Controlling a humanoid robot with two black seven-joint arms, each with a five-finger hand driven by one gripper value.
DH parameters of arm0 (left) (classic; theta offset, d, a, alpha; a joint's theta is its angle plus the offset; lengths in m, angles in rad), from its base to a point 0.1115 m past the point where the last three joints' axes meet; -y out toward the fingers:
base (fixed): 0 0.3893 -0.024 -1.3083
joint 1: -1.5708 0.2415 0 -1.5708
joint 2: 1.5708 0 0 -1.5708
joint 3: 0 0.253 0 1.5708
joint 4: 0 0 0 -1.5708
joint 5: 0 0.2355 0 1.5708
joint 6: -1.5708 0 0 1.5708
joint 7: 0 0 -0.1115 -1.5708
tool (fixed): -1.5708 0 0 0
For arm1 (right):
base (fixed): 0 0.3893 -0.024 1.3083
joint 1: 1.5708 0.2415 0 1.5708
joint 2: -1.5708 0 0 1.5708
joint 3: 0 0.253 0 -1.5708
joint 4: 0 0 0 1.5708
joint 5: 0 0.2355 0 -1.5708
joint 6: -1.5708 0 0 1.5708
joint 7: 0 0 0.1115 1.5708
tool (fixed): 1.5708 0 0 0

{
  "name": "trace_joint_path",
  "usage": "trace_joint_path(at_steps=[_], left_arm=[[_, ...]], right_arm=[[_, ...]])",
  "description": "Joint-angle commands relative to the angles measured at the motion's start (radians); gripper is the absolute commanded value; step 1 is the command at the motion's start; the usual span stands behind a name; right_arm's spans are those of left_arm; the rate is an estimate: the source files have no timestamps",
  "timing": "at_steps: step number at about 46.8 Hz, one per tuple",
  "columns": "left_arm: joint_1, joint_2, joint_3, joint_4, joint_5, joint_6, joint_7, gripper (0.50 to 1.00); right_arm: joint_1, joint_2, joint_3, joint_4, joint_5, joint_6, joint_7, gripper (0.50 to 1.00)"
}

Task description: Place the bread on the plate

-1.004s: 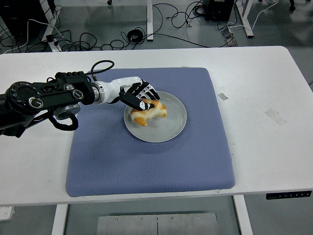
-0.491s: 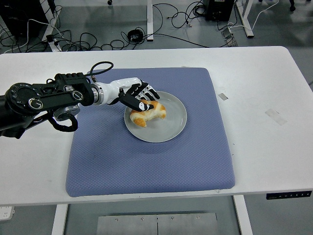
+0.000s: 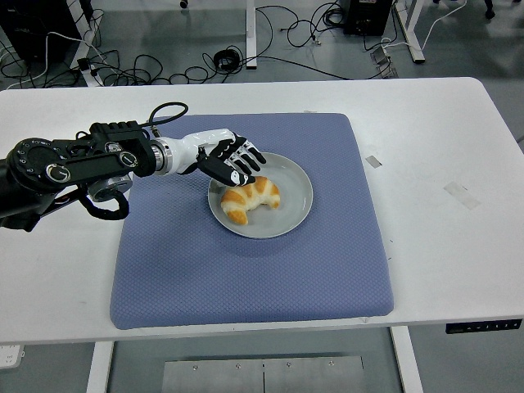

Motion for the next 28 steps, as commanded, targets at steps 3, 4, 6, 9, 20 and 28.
trace_joint_path(at_steps=[3, 4, 6, 9, 20, 28], left_arm=[[0.0, 0.001, 0.0, 0.0, 0.0, 0.0, 0.0, 0.721], [0.0, 0.001, 0.0, 0.0, 0.0, 0.0, 0.0, 0.725], [0.0, 0.001, 0.0, 0.0, 0.0, 0.0, 0.0, 0.733], [-0.002, 0.001, 0.0, 0.002, 0.0, 0.001, 0.0, 0.743], [-0.005, 0.008, -0.006, 0.0, -0.015, 0.0, 0.0, 0.842], [-0.012, 0.028, -0.011, 0.0, -0.017, -0.003, 0.0, 0.887]], right_arm=[[0.0, 0.0, 0.0, 0.0, 0.0, 0.0, 0.0, 1.0], [0.0, 0.0, 0.0, 0.0, 0.0, 0.0, 0.0, 1.0], [0.0, 0.0, 0.0, 0.0, 0.0, 0.0, 0.0, 1.0], [0.0, 0.0, 0.0, 0.0, 0.0, 0.0, 0.0, 1.0], [0.0, 0.0, 0.0, 0.0, 0.0, 0.0, 0.0, 1.0], [0.0, 0.0, 0.0, 0.0, 0.0, 0.0, 0.0, 1.0]])
